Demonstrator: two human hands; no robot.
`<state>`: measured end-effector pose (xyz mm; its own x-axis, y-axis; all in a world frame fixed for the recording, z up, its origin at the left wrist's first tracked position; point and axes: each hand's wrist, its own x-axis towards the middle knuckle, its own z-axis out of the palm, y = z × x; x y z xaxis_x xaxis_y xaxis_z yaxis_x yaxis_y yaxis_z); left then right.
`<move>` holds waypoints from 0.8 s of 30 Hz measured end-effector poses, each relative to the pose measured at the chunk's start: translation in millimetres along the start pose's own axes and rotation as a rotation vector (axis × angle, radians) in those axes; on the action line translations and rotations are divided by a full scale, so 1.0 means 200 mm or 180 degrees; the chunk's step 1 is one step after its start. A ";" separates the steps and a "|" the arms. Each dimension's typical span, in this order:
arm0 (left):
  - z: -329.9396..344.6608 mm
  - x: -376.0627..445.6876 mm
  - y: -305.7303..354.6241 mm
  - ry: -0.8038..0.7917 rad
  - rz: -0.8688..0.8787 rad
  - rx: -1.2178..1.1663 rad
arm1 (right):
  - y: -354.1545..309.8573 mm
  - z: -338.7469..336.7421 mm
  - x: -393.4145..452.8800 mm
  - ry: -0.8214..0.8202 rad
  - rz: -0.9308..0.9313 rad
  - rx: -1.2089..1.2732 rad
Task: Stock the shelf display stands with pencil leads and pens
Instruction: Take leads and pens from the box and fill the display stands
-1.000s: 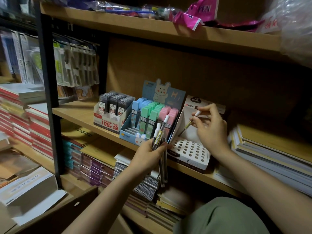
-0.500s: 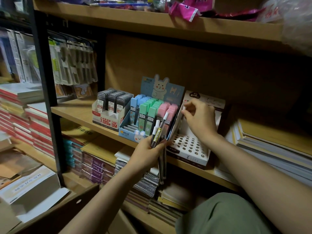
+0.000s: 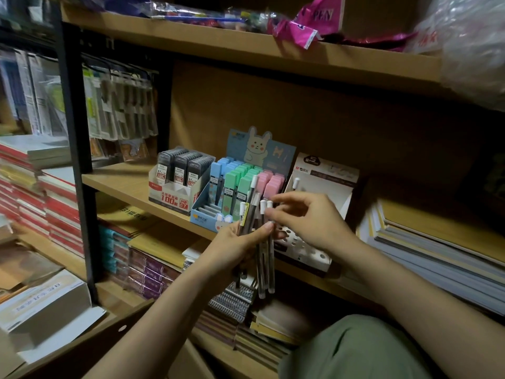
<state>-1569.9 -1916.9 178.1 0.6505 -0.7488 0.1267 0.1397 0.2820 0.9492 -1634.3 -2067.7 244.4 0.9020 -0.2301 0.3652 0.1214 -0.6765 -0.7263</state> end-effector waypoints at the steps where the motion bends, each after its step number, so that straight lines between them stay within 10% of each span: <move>1: 0.01 -0.01 0.00 -0.0014 0.0006 -0.0007 | -0.01 0.00 0.00 0.0023 0.0013 0.0046; 9: -0.01 -0.03 0.02 -0.0004 -0.0078 -0.0032 | -0.08 -0.06 0.01 -0.0035 0.0171 0.1107; 24: 0.02 0.01 -0.04 0.0488 0.0010 0.0714 | 0.00 -0.19 0.15 0.1250 -0.0682 -0.0462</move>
<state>-1572.3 -1922.9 171.8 0.7585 -0.6438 0.1010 -0.0203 0.1316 0.9911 -1622.1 -2100.5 277.4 0.6346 -0.3031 0.7110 0.2034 -0.8220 -0.5319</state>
